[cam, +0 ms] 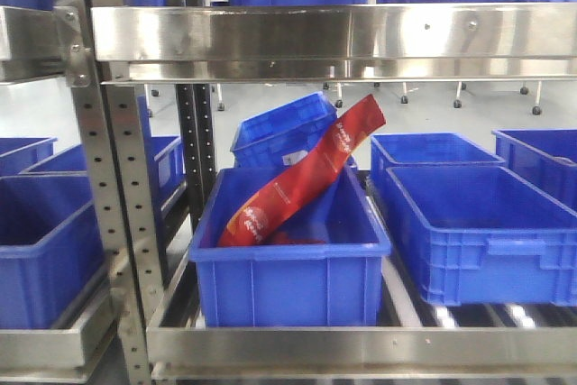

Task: Stack two boxes on right shelf middle

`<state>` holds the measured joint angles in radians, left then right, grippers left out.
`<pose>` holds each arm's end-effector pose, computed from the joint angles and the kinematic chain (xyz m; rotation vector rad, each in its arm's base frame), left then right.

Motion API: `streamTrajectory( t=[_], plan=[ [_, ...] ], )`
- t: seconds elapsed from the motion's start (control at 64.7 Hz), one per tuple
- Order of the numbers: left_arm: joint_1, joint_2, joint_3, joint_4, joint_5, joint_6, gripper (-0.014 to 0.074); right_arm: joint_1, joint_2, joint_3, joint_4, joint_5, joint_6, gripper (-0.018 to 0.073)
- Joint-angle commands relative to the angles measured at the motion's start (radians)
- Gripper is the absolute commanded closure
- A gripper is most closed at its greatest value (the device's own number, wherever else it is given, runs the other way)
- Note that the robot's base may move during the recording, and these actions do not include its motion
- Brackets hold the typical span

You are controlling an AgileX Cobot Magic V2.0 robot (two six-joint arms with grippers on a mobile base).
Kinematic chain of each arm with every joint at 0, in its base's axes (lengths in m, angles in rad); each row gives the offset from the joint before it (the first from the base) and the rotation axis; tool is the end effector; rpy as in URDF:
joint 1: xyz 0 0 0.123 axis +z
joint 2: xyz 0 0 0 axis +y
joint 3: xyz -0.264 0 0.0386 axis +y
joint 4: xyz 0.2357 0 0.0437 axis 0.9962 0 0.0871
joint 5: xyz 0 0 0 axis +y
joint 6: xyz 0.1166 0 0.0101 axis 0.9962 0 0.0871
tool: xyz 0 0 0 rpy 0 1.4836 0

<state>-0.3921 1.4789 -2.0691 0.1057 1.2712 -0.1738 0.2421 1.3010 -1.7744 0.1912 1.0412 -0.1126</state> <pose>0.2654 -0.0970 0.4918 0.2117 2.1560 -0.1990 0.2473 0.0808 0.4815 -0.3653 2.0178 0.3099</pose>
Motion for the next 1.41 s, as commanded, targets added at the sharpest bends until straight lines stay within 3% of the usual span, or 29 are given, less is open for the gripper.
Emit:
streamTrajectory(
  t=[0.0,1.39],
  plan=[
    [-0.005,-0.014,-0.010,-0.005,-0.050,0.009,0.0708,-0.008,-0.006,-0.011,-0.022,-0.046,-0.008,0.0713],
    [-0.005,-0.014,-0.010,-0.005,-0.050,0.009,0.0708,-0.008,-0.006,-0.011,-0.022,-0.046,-0.008,0.0713]
  ],
)
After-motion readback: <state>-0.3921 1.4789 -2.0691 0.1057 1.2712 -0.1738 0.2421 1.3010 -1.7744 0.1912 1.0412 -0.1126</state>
